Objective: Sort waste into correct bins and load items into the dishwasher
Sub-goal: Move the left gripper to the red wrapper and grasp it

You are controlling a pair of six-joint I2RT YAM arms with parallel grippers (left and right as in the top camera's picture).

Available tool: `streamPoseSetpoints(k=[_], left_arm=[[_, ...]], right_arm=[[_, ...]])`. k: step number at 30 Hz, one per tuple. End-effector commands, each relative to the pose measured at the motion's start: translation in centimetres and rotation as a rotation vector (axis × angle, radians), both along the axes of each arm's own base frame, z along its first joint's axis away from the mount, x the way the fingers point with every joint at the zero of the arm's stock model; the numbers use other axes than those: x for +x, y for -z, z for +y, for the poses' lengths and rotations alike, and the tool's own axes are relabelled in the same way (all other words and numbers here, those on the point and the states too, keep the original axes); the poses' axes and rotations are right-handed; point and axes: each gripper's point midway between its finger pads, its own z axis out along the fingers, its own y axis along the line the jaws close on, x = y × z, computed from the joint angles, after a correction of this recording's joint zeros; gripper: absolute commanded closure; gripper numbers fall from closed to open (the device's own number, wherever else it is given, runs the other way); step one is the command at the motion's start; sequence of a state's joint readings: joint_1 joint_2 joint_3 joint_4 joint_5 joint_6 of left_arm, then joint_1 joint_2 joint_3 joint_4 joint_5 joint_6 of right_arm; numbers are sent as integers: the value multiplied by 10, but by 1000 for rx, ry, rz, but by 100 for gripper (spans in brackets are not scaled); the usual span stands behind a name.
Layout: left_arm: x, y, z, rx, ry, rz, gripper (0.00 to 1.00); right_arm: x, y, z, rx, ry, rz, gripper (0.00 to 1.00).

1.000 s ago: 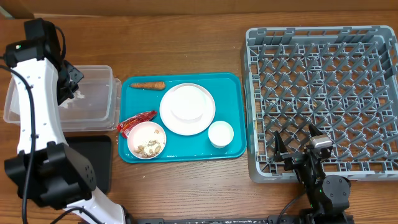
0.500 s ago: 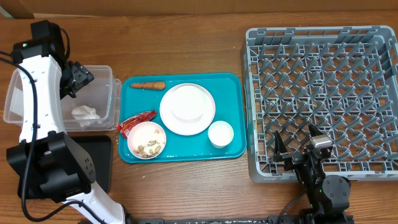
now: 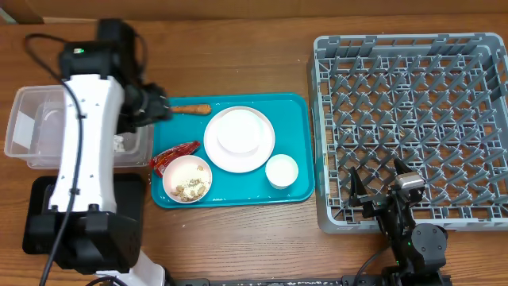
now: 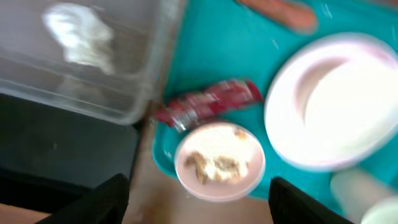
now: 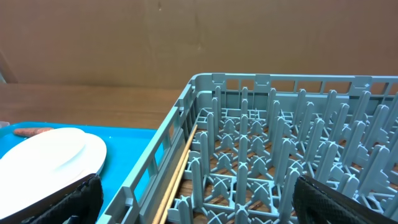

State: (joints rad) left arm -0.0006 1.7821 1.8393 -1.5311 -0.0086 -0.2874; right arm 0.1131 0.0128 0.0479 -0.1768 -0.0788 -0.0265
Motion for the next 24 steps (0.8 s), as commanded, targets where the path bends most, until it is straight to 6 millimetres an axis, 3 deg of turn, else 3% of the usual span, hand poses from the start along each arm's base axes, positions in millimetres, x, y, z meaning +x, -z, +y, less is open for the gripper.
streamPoseSetpoints(k=[1,7,12,24], left_arm=[[-8,5,-35,-7,237,26,27],[-22,37,-49,146,340,101,32],[-21,71,-56,169,381,106,36],[8,128,-53,229,412,-35,48]], right_arm=[[-1,-4,2,-1,-9,-17,0],[-1,-4,2,-1,-9,-17,0],[-1,-4,2,-1,-9,-17,0],[-1,-4,2,-1,-9,-17,0]])
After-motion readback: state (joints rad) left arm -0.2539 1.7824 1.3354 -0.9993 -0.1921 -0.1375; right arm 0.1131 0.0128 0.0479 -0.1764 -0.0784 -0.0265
